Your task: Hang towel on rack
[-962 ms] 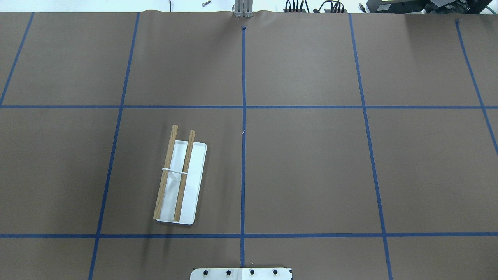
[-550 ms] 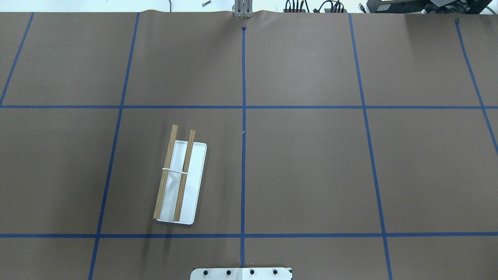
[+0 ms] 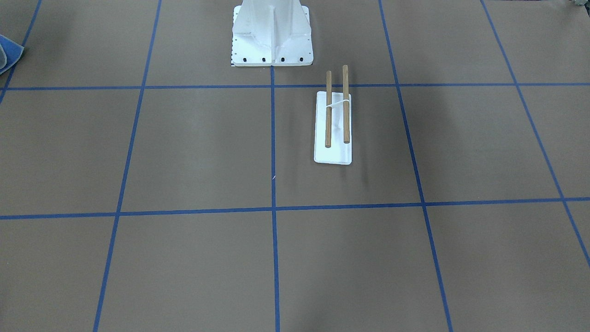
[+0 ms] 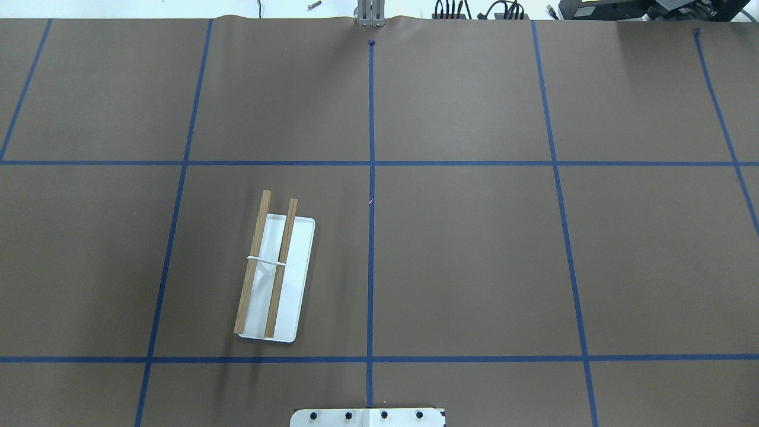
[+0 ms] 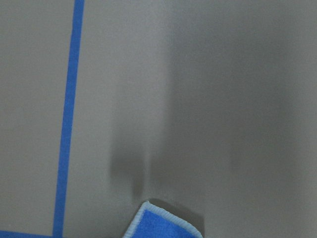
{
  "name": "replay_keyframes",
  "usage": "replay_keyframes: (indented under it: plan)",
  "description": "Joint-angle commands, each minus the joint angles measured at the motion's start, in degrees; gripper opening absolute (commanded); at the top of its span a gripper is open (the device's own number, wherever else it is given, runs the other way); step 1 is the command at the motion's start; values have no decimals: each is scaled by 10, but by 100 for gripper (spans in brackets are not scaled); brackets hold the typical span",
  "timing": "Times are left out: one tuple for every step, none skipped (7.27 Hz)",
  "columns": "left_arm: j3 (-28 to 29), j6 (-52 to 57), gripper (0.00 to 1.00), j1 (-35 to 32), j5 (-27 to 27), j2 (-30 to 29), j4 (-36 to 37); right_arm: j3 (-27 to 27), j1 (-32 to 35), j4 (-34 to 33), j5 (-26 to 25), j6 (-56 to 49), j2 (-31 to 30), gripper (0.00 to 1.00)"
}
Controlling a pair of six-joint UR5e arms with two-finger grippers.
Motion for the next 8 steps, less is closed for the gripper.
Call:
replay_keyframes:
  plan:
    - [-2,0,99,0,0,-1,-1,-10,-18,2,-1,4,2,90]
    - [-2,0,99,0,0,-1,-1,-11,-33,2,-2,2,2,90]
    - [-2,-3,99,0,0,-1,-8,-15,-52,1,-4,1,5,90]
    - [0,-27,99,0,0,-1,-22,-19,-62,2,-6,-2,5,91]
    - [5,-39,99,0,0,-1,-43,-33,-67,15,-9,-8,5,89]
    - [7,-39,99,0,0,-1,-44,-53,-73,39,-16,-7,6,80]
    - [7,-39,99,0,0,1,-44,-55,-75,46,-16,-8,5,68]
    - [7,-38,99,0,0,8,-48,-54,-77,47,-16,-8,5,23]
